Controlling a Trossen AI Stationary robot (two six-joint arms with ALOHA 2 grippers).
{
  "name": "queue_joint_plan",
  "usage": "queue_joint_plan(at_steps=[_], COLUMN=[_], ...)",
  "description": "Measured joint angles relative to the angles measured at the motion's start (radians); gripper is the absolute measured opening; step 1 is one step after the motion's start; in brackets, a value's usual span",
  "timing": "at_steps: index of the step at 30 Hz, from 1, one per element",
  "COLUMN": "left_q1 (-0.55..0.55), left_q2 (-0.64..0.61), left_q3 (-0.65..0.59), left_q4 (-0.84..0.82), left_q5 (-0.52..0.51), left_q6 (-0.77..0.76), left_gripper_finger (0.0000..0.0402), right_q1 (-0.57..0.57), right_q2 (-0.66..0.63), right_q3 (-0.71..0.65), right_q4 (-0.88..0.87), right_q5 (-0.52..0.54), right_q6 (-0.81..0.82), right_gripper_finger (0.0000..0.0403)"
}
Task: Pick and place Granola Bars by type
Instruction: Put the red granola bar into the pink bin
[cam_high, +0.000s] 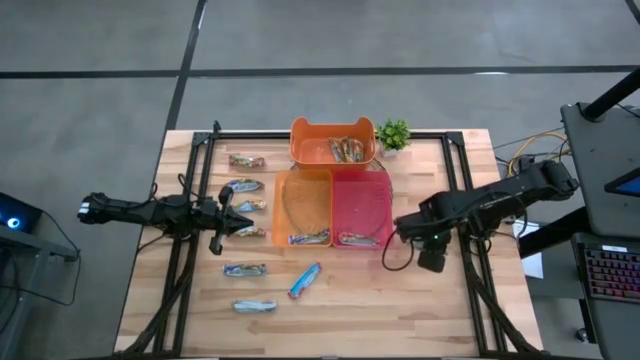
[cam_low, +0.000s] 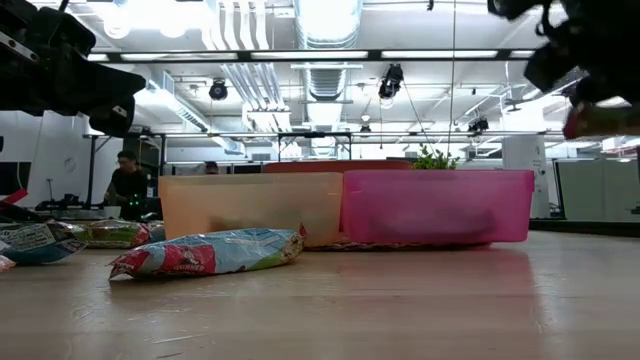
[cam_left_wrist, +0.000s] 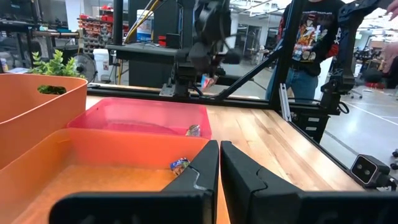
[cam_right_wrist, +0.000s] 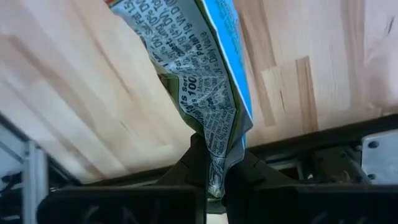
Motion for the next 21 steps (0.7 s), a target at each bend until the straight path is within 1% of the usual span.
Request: queue_joint_plan(at_steps=[3,10,15,21], left_q1=[0.0,0.0,0.0,0.0], left_q2=[0.0,0.0,0.0,0.0], left_q3=[0.0,0.0,0.0,0.0], left_q4=[0.0,0.0,0.0,0.0], left_q5=[0.0,0.0,0.0,0.0], left_q6=[0.0,0.0,0.0,0.0], left_gripper_finger=[0.0,0.0,0.0,0.0], right_q1=[0.0,0.0,-0.001,-0.017], right_q2=[0.0,0.022,0.025,0.093], right_q3=[0.062,0.183,0.202,0.204], right_q4=[-0.007,-0.09,-0.093,-0.102], right_q5=[0.019,0.061,0.08,0.083], right_q6=[0.005,0.015,0.026,0.014], right_gripper_finger=[0.0012,0.0012,0.0012,0.0012])
